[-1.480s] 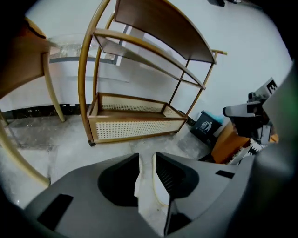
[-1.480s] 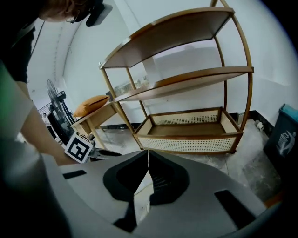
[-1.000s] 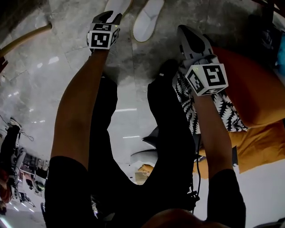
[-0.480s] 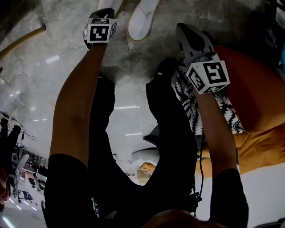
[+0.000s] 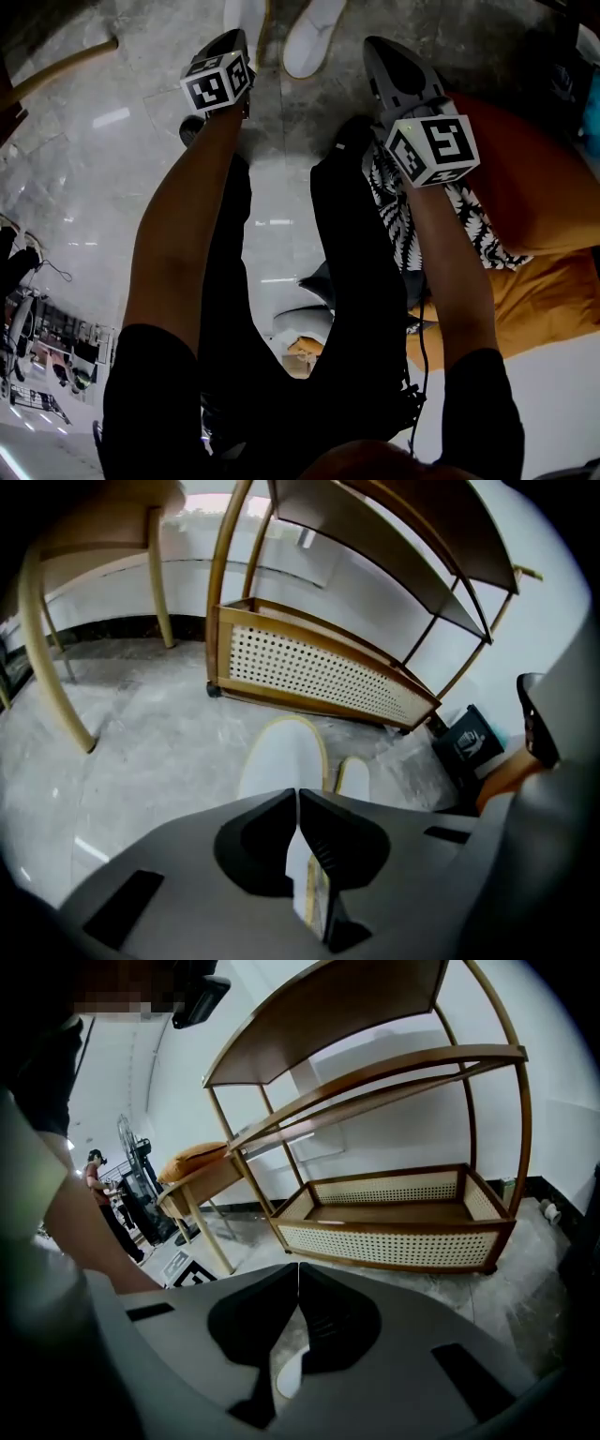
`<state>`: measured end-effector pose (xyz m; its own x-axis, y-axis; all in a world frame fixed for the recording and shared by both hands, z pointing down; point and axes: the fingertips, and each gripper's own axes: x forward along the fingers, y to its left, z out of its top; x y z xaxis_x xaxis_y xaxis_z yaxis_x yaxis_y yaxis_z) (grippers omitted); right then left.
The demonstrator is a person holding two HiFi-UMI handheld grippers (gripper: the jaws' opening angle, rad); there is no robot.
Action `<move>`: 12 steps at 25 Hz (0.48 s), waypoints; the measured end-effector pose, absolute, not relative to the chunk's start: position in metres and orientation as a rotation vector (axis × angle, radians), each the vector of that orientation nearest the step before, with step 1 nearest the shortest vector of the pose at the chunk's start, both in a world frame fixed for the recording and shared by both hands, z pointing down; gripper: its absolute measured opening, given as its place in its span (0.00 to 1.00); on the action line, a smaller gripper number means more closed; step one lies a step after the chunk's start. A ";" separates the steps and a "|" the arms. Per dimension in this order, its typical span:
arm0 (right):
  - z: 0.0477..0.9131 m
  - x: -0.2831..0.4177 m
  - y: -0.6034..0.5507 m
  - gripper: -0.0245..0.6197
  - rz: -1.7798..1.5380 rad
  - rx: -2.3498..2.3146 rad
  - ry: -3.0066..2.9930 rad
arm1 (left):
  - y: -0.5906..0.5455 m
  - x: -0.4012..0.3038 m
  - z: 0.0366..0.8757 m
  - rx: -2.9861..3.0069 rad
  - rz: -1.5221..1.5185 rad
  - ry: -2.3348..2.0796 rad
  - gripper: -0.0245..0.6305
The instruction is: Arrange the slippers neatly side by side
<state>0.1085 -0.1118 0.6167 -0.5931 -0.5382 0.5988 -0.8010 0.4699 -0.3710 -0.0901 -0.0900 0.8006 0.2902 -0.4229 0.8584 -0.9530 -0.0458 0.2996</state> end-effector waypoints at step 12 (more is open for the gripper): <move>0.601 0.075 -0.115 0.09 0.898 1.089 -2.364 | 0.020 -0.081 0.802 1.437 0.663 -1.299 0.08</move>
<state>0.0753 -0.1148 0.6008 -0.6241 -0.5306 0.5736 -0.7776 0.4937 -0.3893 -0.0813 0.0201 0.8024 0.2602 -0.3619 0.8952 -0.9372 0.1283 0.3242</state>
